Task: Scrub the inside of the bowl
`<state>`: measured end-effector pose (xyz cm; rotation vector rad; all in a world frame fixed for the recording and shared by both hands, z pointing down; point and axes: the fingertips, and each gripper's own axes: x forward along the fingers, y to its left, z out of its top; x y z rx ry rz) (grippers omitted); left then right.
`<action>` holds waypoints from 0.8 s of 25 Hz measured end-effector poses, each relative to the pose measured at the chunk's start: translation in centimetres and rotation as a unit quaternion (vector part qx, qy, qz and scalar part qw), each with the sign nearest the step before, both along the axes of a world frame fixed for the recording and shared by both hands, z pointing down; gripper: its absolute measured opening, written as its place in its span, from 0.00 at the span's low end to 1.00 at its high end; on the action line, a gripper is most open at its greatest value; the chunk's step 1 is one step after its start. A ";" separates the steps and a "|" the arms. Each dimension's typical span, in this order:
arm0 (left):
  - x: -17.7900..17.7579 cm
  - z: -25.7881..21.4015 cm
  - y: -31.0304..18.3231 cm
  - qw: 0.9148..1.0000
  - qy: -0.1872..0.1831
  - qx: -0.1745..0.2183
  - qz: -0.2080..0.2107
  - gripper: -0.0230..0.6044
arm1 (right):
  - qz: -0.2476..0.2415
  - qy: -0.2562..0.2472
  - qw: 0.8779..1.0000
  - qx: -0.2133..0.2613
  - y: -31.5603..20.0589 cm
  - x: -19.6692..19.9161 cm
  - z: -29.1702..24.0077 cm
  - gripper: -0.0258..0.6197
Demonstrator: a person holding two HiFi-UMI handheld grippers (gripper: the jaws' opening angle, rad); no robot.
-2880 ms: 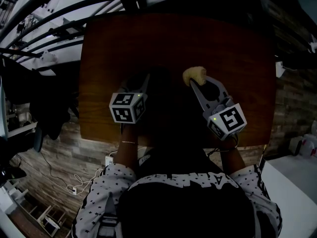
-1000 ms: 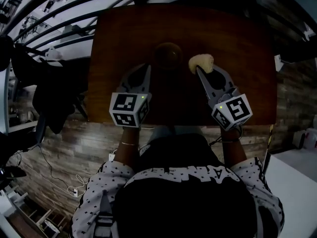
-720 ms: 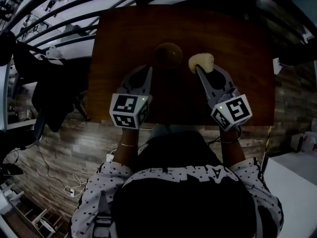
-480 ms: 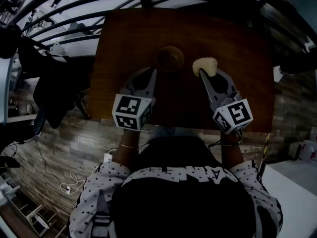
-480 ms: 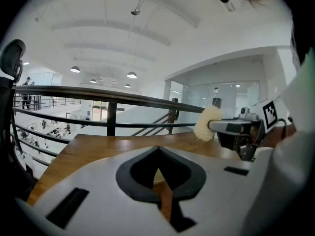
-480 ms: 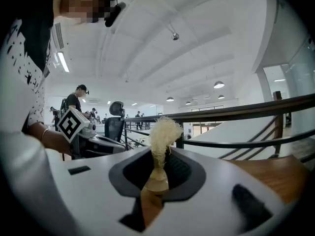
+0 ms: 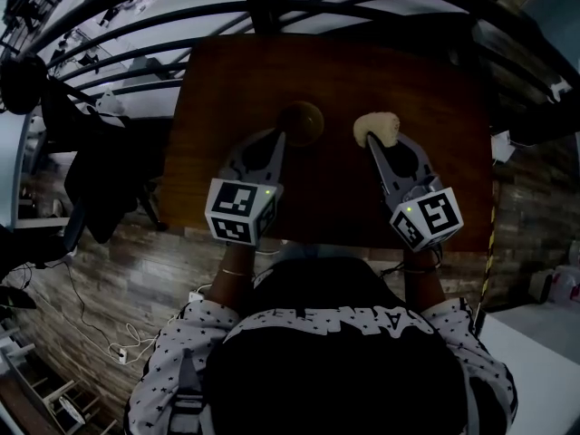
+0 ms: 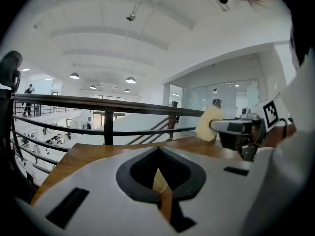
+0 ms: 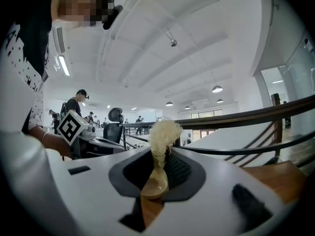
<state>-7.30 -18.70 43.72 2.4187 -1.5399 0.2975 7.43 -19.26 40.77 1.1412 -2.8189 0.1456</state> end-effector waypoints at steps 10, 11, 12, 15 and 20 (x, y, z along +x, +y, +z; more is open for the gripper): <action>0.1 -2.7 1.1 0.999 -0.022 0.022 -0.013 0.06 | -0.014 -0.018 1.000 0.007 -0.4 0.2 -2.0 0.13; -0.1 -3.0 1.1 0.999 -0.022 0.024 -0.015 0.06 | -0.018 -0.019 1.000 0.009 -0.4 0.0 -2.3 0.13; -0.2 -3.3 1.1 0.999 -0.022 0.026 -0.017 0.06 | -0.021 -0.020 1.000 0.011 -0.3 -0.1 -2.5 0.13; -0.4 -4.0 1.1 0.999 -0.017 0.033 -0.020 0.06 | -0.023 -0.030 0.999 0.014 -0.3 -0.3 -3.4 0.13; 0.2 -5.3 1.2 0.999 -0.015 0.048 -0.017 0.06 | -0.030 -0.028 0.999 0.027 -0.4 -0.3 -5.4 0.13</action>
